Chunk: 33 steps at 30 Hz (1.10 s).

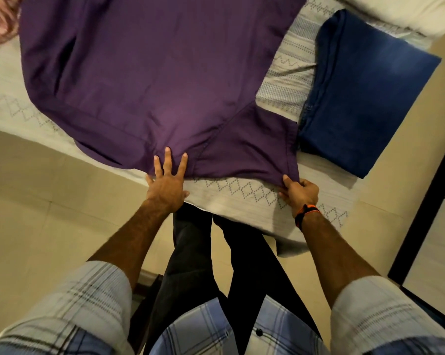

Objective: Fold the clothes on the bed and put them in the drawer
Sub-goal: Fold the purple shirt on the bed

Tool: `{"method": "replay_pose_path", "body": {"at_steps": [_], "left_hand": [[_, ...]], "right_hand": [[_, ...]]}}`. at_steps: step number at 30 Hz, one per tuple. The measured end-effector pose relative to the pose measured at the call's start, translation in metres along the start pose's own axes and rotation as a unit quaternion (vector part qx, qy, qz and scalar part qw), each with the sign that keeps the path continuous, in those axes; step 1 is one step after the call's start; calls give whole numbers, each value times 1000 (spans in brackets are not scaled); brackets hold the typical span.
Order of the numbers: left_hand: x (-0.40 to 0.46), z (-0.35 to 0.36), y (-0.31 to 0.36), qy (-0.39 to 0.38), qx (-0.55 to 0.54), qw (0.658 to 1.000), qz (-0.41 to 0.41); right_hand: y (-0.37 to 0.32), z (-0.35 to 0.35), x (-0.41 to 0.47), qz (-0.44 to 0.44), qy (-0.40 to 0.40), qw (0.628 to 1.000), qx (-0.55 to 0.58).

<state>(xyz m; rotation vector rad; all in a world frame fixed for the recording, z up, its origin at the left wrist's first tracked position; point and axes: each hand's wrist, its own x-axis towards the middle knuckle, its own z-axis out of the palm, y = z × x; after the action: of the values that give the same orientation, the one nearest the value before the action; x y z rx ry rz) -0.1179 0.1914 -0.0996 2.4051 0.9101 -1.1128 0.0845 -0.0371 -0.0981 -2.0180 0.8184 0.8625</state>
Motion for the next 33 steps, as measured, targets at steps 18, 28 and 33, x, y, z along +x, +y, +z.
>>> {"method": "replay_pose_path", "body": {"at_steps": [18, 28, 33], "left_hand": [[-8, -27, 12, 145, 15, 989, -22], [12, -21, -24, 7, 28, 999, -33], [9, -55, -16, -40, -20, 998, -49]], "right_hand": [[-11, 20, -44, -192, 129, 913, -336], [7, 73, -47, -325, -82, 813, -476], [-13, 54, -48, -211, -63, 854, -471]]}}
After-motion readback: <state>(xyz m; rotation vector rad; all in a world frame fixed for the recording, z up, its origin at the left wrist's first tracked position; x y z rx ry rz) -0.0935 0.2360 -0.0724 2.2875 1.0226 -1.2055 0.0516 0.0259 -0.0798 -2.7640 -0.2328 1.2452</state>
